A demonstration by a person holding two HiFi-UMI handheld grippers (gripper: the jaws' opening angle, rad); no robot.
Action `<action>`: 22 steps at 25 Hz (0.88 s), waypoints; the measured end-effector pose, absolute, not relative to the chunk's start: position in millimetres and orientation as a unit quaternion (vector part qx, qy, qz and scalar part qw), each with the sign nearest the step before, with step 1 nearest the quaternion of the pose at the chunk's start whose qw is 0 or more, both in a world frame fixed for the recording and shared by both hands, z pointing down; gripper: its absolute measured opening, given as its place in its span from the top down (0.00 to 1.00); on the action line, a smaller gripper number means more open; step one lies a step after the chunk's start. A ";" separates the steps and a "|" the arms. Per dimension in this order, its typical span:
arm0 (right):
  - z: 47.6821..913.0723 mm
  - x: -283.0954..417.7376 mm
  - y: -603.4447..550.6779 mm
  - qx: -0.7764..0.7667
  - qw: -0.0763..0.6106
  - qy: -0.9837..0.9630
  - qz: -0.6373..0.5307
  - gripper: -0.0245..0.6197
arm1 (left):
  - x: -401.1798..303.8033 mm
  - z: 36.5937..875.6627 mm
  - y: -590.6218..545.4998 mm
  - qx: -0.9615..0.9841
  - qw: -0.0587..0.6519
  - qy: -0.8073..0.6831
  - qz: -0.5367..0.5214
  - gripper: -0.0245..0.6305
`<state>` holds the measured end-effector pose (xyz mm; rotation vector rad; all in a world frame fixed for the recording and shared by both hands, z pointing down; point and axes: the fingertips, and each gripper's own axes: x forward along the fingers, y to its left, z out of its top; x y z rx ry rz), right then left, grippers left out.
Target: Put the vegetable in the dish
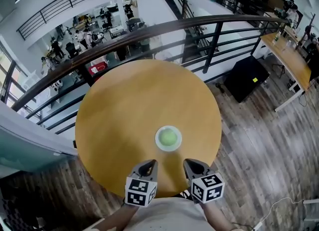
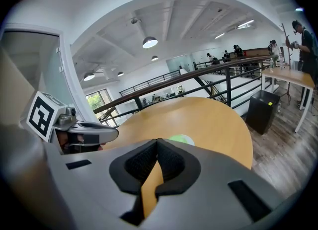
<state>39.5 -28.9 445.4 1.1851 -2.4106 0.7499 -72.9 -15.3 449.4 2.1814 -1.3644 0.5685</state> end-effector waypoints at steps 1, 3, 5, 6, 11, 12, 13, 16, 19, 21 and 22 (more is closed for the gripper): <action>444.9 38.6 -28.8 0.418 0.174 -0.851 0.265 0.94 | -74.0 448.7 -14.9 0.801 0.250 -0.503 0.209 0.93; 443.2 36.8 -28.7 0.416 0.171 -0.852 0.266 0.94 | -75.1 446.6 -14.8 0.799 0.249 -0.505 0.209 0.93; 441.0 35.1 -28.9 0.416 0.170 -0.853 0.266 0.94 | -74.8 444.6 -15.3 0.799 0.249 -0.507 0.207 0.93; 440.2 34.3 -29.0 0.416 0.169 -0.853 0.265 0.94 | -74.6 444.1 -15.4 0.799 0.249 -0.507 0.207 0.93; 439.1 36.8 -28.9 0.415 0.175 -0.854 0.259 0.94 | -71.1 444.2 -15.1 0.798 0.249 -0.508 0.207 0.93; 439.0 37.9 -29.0 0.415 0.178 -0.854 0.258 0.94 | -70.3 443.6 -15.5 0.798 0.248 -0.508 0.207 0.93; 438.7 38.4 -28.9 0.415 0.180 -0.854 0.257 0.94 | -70.0 442.8 -15.7 0.798 0.247 -0.509 0.207 0.93; 437.5 37.3 -28.9 0.414 0.181 -0.855 0.255 0.94 | -71.3 441.7 -14.9 0.799 0.246 -0.509 0.207 0.93; 436.2 34.5 -29.1 0.412 0.180 -0.856 0.255 0.94 | -74.3 441.7 -13.7 0.798 0.248 -0.510 0.207 0.93; 436.8 33.8 -28.8 0.411 0.180 -0.856 0.255 0.94 | -75.7 443.7 -13.3 0.796 0.250 -0.511 0.207 0.93; 437.7 33.5 -28.6 0.411 0.180 -0.856 0.255 0.94 | -76.3 445.7 -13.2 0.794 0.252 -0.512 0.207 0.93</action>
